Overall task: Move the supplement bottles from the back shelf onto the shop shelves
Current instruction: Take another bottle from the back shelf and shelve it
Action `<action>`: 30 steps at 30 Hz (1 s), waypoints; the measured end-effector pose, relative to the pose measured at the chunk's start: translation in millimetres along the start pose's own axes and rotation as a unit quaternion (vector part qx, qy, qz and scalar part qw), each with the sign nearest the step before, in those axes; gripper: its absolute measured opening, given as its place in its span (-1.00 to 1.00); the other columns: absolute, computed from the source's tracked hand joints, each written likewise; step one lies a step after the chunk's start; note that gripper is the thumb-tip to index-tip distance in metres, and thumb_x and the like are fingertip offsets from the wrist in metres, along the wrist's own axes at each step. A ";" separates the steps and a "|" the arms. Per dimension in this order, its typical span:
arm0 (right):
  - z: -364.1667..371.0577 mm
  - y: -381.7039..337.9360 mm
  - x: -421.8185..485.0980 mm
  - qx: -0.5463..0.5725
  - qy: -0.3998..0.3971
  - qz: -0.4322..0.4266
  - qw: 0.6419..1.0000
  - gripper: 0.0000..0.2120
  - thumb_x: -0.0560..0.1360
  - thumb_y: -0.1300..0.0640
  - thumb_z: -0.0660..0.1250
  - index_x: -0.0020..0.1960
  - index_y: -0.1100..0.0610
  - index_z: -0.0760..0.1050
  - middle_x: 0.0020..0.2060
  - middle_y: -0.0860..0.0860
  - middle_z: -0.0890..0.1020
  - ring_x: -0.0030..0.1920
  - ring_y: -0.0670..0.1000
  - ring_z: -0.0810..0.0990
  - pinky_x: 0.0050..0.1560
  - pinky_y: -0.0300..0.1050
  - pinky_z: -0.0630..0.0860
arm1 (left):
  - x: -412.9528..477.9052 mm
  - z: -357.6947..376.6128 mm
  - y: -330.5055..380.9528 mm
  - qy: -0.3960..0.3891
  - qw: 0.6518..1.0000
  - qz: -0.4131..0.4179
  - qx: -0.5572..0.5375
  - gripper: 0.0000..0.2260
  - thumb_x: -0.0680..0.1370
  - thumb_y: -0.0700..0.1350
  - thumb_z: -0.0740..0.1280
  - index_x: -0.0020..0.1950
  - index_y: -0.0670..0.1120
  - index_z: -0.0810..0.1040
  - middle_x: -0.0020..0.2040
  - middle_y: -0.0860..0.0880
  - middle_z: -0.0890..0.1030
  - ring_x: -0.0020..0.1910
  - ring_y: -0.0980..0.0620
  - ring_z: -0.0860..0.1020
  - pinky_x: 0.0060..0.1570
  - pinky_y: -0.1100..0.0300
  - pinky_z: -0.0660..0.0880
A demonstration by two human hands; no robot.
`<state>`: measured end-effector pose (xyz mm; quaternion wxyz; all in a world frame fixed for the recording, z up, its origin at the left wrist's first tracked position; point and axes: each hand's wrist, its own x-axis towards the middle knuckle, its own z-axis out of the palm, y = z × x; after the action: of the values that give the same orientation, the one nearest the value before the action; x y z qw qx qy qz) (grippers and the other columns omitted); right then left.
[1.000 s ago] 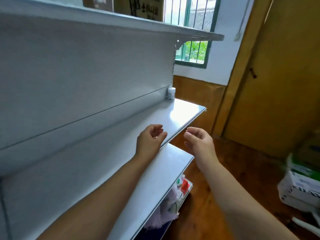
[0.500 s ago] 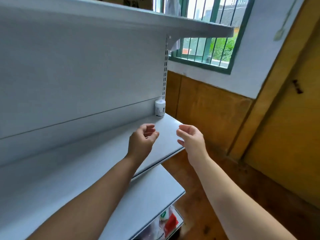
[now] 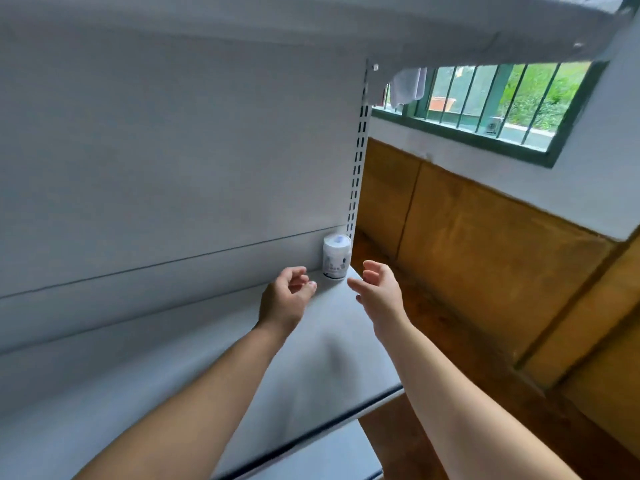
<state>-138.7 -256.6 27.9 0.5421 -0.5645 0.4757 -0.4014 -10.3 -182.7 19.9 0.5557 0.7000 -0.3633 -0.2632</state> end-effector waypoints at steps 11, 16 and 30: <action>9.6 2.0 77.9 0.020 -0.125 0.002 0.992 -0.31 0.40 0.38 0.36 0.44 0.10 0.19 0.30 -0.05 0.40 0.23 -0.03 0.43 0.29 -0.11 0.38 | 75.0 60.8 -5.1 0.055 0.995 -0.088 0.005 -0.52 0.42 -0.36 0.25 0.33 -0.12 0.40 0.27 -0.12 0.53 0.23 -0.07 0.49 0.29 0.13 0.39; 20.8 9.5 87.0 0.013 -0.128 -0.025 0.991 -0.53 0.34 0.43 0.31 -0.01 -0.13 0.42 0.01 0.00 0.59 0.02 -0.02 0.57 0.24 0.08 0.48 | 89.9 73.5 -4.4 0.026 0.993 -0.092 0.071 -0.55 0.35 -0.29 0.25 0.24 -0.08 0.48 0.17 -0.13 0.59 0.15 -0.13 0.54 0.15 0.12 0.46; -13.7 -24.4 54.1 0.093 -0.273 0.022 0.957 -0.69 0.46 0.21 0.36 0.20 0.10 0.47 0.01 0.05 0.65 0.06 0.04 0.61 0.02 -0.09 0.55 | 21.8 34.7 15.0 0.050 0.995 0.043 -0.073 -0.62 0.41 -0.27 0.43 0.07 0.15 0.45 0.19 -0.04 0.55 0.11 -0.01 0.56 0.04 0.14 0.55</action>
<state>-137.3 -313.3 50.0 0.7100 -0.5890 0.2829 -0.2626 -27.3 -222.3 26.8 0.6338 0.6532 -0.3446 -0.2299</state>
